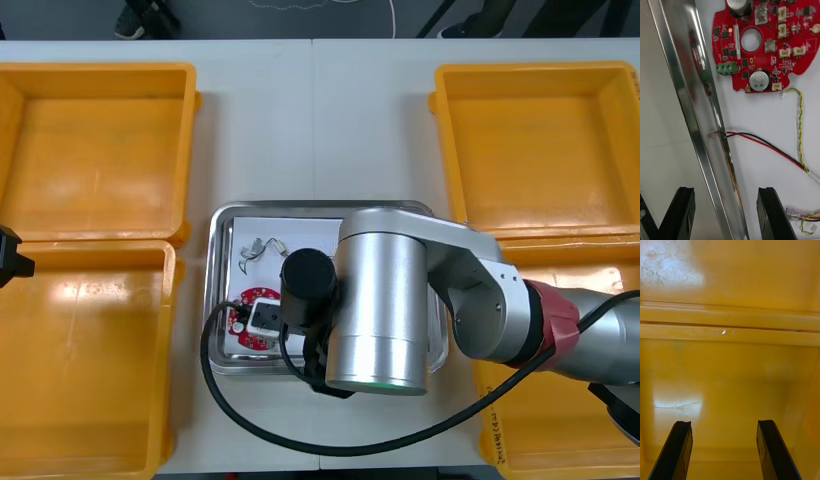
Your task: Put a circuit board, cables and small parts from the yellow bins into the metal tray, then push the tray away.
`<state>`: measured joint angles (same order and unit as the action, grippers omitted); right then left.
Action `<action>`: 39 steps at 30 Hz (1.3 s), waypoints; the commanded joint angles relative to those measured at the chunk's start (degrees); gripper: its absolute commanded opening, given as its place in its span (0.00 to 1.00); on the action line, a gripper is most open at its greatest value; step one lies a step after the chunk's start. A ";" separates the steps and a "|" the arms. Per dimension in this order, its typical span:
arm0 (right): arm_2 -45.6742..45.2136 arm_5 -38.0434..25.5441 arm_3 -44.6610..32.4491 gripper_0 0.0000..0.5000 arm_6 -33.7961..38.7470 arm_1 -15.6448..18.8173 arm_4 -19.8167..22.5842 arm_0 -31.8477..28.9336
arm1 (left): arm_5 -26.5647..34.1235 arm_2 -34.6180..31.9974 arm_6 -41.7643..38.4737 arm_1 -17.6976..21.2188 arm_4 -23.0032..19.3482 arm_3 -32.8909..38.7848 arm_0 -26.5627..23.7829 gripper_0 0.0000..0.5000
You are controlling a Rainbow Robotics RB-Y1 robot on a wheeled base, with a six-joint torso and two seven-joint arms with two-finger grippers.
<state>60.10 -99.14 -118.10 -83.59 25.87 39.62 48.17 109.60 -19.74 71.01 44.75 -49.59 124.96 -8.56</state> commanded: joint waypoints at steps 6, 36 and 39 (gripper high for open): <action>5.90 3.70 0.95 0.96 -2.55 -2.05 -3.24 3.42 | 0.40 -1.71 1.50 2.45 0.55 1.60 1.35 1.00; 14.52 10.11 4.99 0.96 -4.66 -2.75 -7.19 4.57 | 0.40 -1.71 1.50 2.45 0.55 1.60 1.35 1.00; 15.66 10.11 4.90 0.96 -4.66 -2.75 -8.34 4.57 | 0.40 -1.71 1.50 2.45 0.55 1.60 1.35 1.00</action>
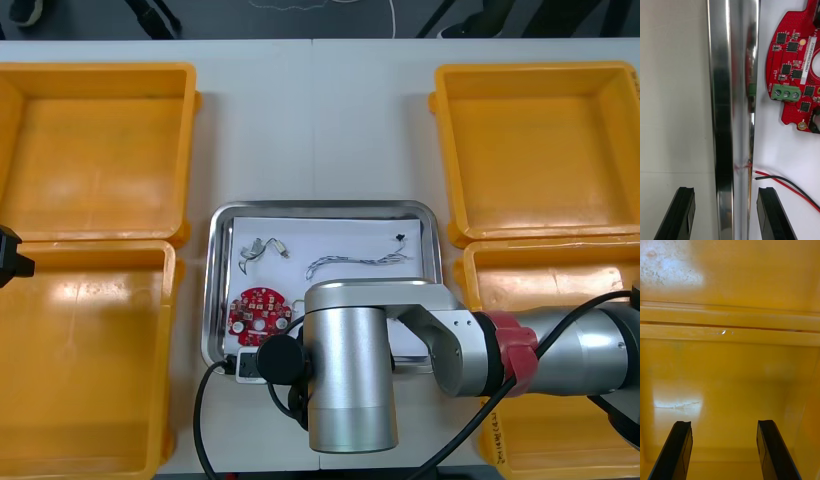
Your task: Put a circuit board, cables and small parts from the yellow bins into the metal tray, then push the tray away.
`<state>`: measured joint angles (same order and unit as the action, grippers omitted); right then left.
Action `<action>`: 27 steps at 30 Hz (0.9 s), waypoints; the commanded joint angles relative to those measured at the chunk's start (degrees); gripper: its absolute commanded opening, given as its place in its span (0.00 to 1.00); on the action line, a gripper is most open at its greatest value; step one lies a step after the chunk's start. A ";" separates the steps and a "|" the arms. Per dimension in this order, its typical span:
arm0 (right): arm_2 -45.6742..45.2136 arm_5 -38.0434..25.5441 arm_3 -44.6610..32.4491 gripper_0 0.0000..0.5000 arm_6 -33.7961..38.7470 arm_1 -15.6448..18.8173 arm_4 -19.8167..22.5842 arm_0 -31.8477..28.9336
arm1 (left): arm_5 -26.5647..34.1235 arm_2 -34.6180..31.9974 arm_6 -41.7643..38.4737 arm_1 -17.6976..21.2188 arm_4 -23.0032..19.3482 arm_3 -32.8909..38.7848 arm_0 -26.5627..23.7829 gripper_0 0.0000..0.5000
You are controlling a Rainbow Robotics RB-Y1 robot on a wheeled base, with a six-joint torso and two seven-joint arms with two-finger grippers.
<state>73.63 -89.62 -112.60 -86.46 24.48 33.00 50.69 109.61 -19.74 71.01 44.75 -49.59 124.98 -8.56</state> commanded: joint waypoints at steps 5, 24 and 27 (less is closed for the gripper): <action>3.10 0.76 0.01 0.96 -1.78 -1.36 -2.41 2.13 | 0.39 -1.70 1.50 2.45 0.55 1.58 1.35 1.00; 3.89 1.55 2.91 0.90 -1.87 -2.94 -2.76 2.04 | 0.39 -1.70 1.50 2.45 0.55 1.58 1.35 1.00; 4.06 1.46 2.91 0.75 -1.87 -2.94 -2.76 2.13 | 0.39 -1.70 1.50 2.45 0.55 1.58 1.35 1.00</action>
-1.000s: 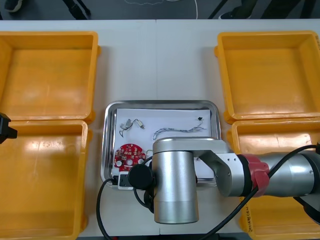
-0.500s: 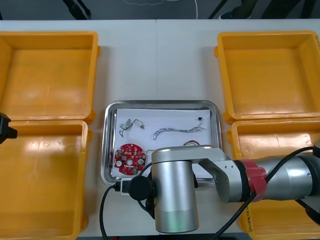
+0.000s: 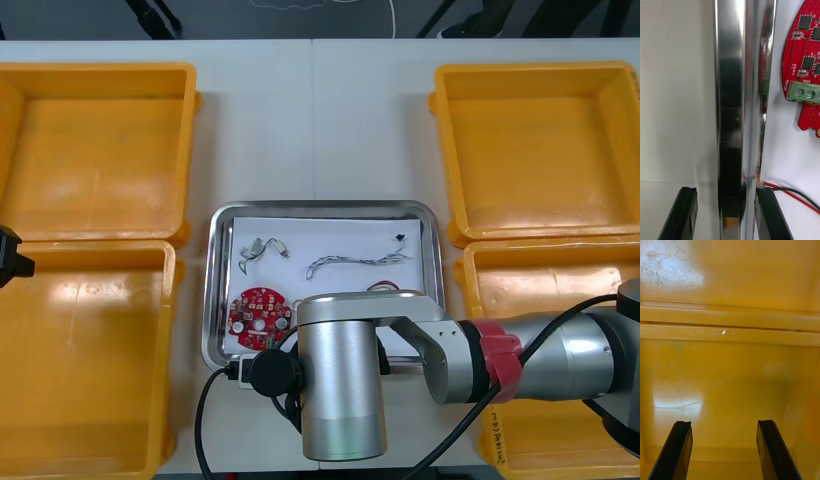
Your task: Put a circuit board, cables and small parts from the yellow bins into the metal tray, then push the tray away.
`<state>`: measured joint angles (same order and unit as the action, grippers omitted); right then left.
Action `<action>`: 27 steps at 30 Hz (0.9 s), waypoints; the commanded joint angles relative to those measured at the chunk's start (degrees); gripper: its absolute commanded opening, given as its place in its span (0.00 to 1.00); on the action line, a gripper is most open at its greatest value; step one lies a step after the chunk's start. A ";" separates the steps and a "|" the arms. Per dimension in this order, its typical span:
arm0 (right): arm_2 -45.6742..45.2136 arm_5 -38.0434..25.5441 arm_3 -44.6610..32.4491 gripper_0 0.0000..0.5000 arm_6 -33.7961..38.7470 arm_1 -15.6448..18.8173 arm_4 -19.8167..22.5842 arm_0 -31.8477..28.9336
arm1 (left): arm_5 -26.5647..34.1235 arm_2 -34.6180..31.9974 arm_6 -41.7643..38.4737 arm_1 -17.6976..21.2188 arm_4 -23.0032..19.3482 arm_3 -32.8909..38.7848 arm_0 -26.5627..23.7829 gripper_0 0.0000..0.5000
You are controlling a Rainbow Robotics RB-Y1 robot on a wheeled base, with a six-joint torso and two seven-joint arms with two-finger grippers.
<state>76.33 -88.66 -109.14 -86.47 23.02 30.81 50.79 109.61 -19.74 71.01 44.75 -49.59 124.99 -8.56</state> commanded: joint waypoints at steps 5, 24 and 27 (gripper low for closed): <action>1.45 0.51 -0.55 0.22 -1.69 -1.48 -0.67 2.03 | 0.39 -1.70 1.50 2.45 0.55 1.58 1.35 1.00; 0.31 -0.28 -0.64 0.00 -1.86 -1.57 -0.76 3.52 | 0.39 -1.70 1.50 2.45 0.55 1.58 1.35 1.00; -0.66 -0.72 -0.64 0.00 -2.04 -1.75 0.30 4.14 | 0.39 -1.70 1.50 2.45 0.55 1.58 1.35 1.00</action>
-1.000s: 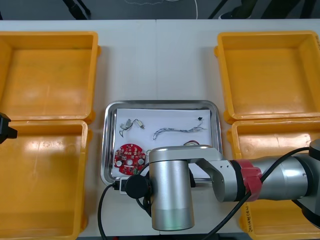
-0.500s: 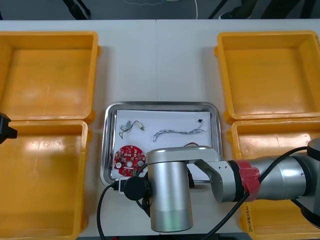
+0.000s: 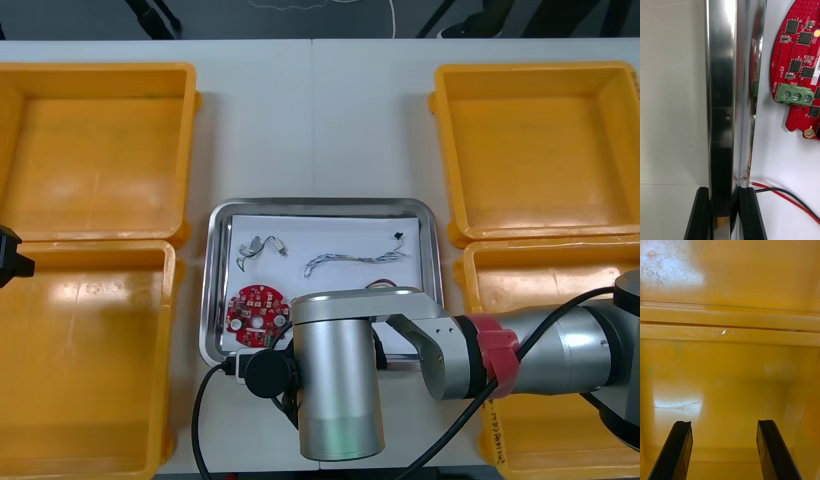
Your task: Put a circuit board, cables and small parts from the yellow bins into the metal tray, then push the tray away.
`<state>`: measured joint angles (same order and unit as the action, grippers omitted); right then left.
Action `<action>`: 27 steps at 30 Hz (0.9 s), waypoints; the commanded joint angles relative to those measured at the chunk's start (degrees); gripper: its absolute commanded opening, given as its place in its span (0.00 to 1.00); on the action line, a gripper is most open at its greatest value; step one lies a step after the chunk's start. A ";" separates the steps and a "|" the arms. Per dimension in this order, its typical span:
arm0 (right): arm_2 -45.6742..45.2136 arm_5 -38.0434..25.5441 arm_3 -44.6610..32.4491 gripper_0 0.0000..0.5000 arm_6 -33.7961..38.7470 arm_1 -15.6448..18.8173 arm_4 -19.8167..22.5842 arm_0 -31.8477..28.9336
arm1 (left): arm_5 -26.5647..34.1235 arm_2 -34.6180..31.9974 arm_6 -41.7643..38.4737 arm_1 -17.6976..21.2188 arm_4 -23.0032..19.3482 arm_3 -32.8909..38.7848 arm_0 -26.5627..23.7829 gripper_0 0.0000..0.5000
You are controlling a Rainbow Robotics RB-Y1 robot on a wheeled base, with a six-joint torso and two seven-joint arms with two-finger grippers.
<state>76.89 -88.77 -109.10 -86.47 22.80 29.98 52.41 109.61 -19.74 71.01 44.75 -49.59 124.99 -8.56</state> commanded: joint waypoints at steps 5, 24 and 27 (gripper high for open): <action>-2.09 -1.49 -0.77 0.00 -2.39 -1.62 2.10 3.66 | 0.39 -1.70 1.50 2.45 0.54 1.57 1.35 1.00; -4.03 -3.60 0.20 0.00 -3.97 -1.88 2.45 7.00 | 0.39 -1.70 1.50 2.45 0.54 1.57 1.35 1.00; -4.55 -3.60 1.34 0.00 -4.50 -2.32 2.71 7.35 | 0.39 -1.70 1.50 2.45 0.54 1.57 1.35 1.00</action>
<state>74.66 -92.08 -108.41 -88.99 22.35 31.83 57.11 109.61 -19.74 71.01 44.75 -49.59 124.99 -8.55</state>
